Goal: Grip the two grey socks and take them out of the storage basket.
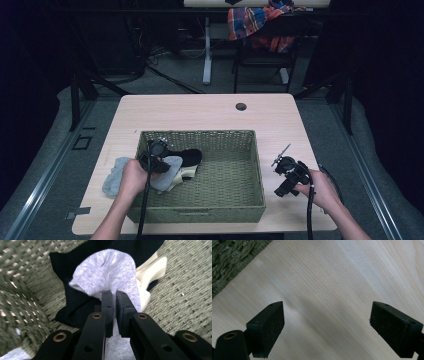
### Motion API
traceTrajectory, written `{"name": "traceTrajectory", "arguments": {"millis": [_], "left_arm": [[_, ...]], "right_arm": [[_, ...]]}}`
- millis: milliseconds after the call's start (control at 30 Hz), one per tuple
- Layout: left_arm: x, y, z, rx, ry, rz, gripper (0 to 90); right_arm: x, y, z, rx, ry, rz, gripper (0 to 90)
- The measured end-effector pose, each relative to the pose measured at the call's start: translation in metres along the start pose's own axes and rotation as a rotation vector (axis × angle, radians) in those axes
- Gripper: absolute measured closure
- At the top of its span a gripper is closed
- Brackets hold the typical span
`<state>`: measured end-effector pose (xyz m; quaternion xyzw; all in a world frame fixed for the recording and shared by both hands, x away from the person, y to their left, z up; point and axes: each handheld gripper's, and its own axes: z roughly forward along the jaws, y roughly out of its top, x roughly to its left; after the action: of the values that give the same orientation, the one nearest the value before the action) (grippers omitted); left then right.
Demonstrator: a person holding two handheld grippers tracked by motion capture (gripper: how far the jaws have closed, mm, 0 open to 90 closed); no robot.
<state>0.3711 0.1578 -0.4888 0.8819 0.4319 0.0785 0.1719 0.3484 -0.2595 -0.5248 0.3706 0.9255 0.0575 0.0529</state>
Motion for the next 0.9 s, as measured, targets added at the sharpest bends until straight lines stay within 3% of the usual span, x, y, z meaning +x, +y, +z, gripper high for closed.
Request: {"name": "traceTrajectory", "arguments": {"millis": [300,900], "left_arm": [[0.003,-0.003,-0.026,-0.088,-0.011,-0.008,85.6],[0.011,-0.007,-0.063,-0.191,-0.013,-0.037,85.6]], "right_arm": [[0.0,0.0,0.0,-0.001,0.001,0.002,11.9],[0.0,0.0,0.001,-0.004,0.009,0.005,11.9]]}}
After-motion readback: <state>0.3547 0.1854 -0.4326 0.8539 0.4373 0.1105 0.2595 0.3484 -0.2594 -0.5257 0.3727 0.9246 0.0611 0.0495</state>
